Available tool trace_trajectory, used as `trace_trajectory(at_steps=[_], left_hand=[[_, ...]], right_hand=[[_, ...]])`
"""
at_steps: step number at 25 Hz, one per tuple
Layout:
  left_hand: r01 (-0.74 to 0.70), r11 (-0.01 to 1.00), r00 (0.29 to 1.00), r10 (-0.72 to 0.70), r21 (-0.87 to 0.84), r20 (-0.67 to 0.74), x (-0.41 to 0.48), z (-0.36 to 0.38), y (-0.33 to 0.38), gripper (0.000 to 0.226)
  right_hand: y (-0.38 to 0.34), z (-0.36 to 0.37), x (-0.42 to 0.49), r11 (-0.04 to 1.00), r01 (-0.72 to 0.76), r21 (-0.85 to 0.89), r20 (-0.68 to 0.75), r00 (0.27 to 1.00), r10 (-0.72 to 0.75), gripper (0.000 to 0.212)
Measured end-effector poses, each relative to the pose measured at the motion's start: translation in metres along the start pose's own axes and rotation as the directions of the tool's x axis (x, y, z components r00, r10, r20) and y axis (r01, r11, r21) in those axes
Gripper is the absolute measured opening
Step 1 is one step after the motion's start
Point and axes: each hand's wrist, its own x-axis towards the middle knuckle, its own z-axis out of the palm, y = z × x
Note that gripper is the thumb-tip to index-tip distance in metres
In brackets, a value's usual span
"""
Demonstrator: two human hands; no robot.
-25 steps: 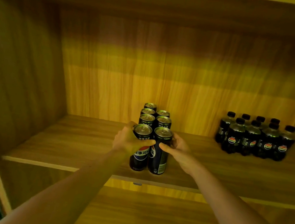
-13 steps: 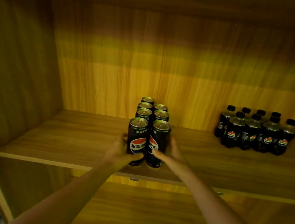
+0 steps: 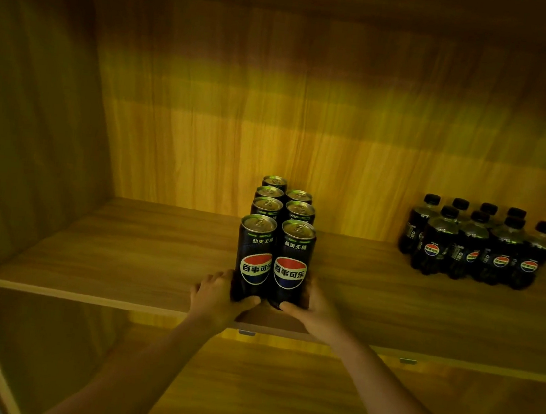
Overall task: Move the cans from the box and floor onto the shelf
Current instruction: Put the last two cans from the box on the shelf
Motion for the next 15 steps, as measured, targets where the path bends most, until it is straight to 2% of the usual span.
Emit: trace_trajectory(at_steps=[3,8,11,15], left_hand=[[-0.007,1.000,0.999,0.007,0.012,0.036,0.005,-0.001,-0.001,0.073],[-0.045,0.998,0.982,0.035,0.050,0.186,0.015,-0.010,-0.009,0.076],[-0.081,0.996,0.958,0.065,0.047,0.278,0.021,-0.018,-0.009,0.079],[-0.132,0.986,0.957,0.100,0.101,0.274,0.014,-0.015,-0.007,0.086]], right_hand=[[0.004,-0.001,0.004,0.985,0.036,-0.169,0.035,0.999,-0.031,0.076],[0.010,0.007,0.004,0.916,0.044,-0.398,-0.132,0.986,-0.105,0.073],[0.014,0.009,0.006,0.850,0.074,-0.521,-0.166,0.968,-0.186,0.070],[0.016,0.012,0.006,0.801,0.045,-0.598,-0.201,0.958,-0.204,0.111]])
